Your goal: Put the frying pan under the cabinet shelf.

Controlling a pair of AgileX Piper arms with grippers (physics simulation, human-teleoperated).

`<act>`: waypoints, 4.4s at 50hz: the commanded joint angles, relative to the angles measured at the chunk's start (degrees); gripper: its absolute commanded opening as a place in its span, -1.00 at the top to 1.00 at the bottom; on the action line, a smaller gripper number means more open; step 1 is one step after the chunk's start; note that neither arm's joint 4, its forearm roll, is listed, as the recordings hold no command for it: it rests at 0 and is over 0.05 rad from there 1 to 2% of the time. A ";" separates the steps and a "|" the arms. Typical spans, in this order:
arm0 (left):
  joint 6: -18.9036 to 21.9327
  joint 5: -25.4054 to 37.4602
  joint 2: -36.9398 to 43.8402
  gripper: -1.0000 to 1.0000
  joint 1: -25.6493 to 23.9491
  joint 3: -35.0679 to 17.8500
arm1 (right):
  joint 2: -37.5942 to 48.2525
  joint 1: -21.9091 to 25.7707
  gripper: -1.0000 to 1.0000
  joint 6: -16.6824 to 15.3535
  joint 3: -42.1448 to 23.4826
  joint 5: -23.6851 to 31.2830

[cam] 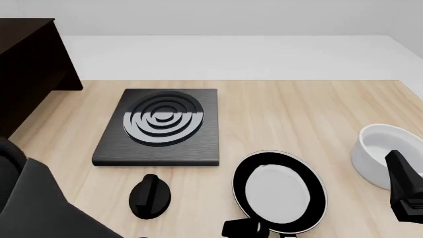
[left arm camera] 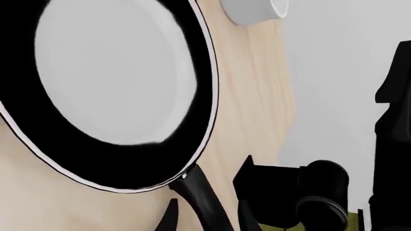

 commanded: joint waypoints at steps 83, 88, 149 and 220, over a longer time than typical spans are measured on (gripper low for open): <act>-11.36 7.29 -35.01 1.00 25.61 -4.58 | -0.01 0.00 -1.00 0.00 0.00 0.00; -11.92 8.77 -35.26 1.00 29.67 -5.41 | 0.01 0.01 -1.00 0.02 0.00 0.00; -33.09 2.76 -37.17 1.00 55.22 5.87 | 0.00 0.01 -1.00 0.00 0.00 0.00; -52.75 -20.07 -15.83 1.00 73.77 12.97 | 0.04 0.01 -1.00 0.05 0.00 0.00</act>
